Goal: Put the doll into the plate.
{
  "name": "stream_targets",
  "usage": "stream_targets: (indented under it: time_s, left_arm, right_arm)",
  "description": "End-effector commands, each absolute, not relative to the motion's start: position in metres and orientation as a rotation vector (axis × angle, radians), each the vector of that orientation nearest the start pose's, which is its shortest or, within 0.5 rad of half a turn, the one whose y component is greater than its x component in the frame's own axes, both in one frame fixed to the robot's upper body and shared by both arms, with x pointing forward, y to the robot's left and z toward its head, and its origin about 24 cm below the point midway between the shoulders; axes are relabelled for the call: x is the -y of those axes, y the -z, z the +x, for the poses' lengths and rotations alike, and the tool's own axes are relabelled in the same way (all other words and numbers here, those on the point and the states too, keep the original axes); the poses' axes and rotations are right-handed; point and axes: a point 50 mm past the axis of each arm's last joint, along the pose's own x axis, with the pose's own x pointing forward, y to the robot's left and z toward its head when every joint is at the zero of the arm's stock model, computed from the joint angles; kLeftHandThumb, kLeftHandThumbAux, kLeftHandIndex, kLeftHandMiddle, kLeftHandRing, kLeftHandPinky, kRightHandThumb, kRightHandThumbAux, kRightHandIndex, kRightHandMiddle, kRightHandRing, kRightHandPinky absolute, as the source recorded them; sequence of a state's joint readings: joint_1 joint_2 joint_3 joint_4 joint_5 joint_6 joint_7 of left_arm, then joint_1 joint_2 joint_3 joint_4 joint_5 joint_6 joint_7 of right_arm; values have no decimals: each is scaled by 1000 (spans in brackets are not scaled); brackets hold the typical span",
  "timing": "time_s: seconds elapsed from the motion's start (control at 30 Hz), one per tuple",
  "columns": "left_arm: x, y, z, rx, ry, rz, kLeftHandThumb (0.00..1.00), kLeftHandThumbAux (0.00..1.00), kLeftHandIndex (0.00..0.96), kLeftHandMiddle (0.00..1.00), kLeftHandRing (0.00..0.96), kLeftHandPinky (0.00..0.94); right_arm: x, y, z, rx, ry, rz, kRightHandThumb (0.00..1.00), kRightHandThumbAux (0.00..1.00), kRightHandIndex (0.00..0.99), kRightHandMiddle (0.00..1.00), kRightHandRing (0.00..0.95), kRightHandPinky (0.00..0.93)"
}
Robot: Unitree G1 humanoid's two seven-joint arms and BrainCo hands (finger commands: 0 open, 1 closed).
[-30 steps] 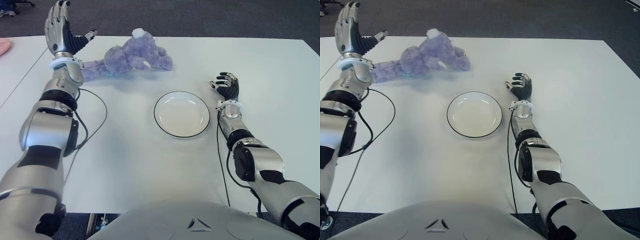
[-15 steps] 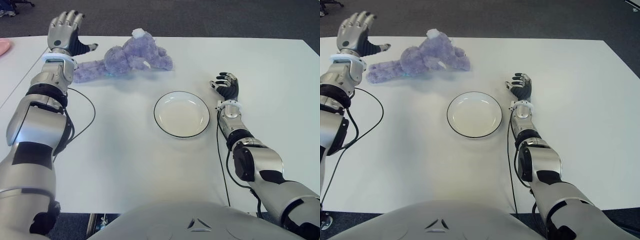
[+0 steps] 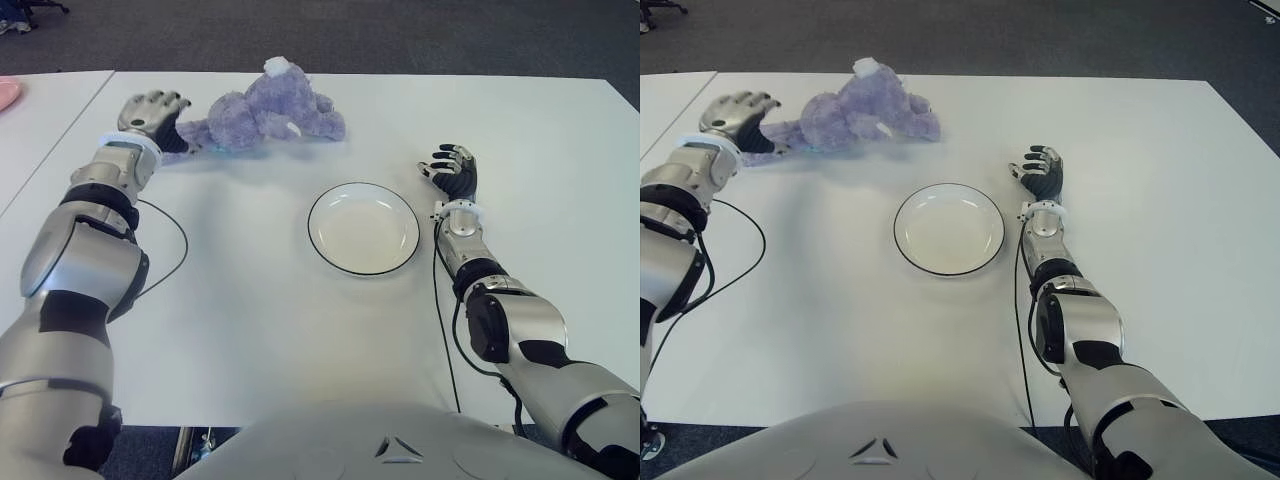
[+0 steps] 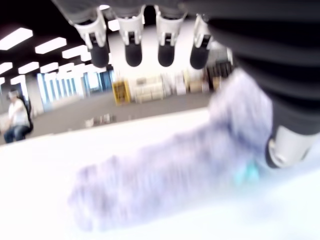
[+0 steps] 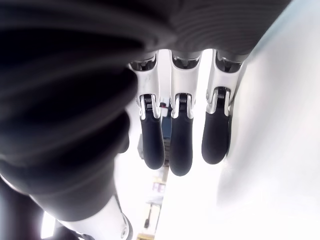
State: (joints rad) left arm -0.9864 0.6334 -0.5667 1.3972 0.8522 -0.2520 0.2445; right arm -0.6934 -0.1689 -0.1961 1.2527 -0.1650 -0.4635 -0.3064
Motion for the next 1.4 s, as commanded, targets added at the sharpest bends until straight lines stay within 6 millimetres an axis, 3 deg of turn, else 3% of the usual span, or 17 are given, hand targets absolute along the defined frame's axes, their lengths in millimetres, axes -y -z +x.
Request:
stream_targets:
  time_s: [0.03,0.43,0.67,0.9,1.17,1.27,1.4]
  left_arm:
    - [-256,-62,369,-259,294,1708,80,542,25,0,0,0]
    - [-210,-36,369,-286,448,1578,2,529,0,0,0,0]
    - [-198,-17,358,-310,451,1425,0,519,0,0,0,0]
    - [-200,8,340,-368,436,1303,0,504,0,0,0,0]
    - [-206,15,334,-407,422,1240,0,516,13,0,0,0]
    - [-209,15,333,-414,419,1231,0,530,26,0,0,0]
    - [-215,16,331,-434,410,1214,0,554,41,0,0,0]
  right_arm:
    - [182,68,281,-478,266,-223,278,923,296,369,414,459]
    - [181,69,280,-466,266,-254,297,920,302,372,418,478]
    - [180,68,280,-451,280,-247,314,921,300,374,423,476]
    - [180,68,279,-443,294,-241,422,917,303,383,429,480]
    - [180,67,280,-429,286,-269,500,913,300,383,425,463]
    - [179,66,280,-424,289,-266,638,794,372,383,428,473]
    - [178,66,279,-403,301,-258,692,748,401,379,430,483]
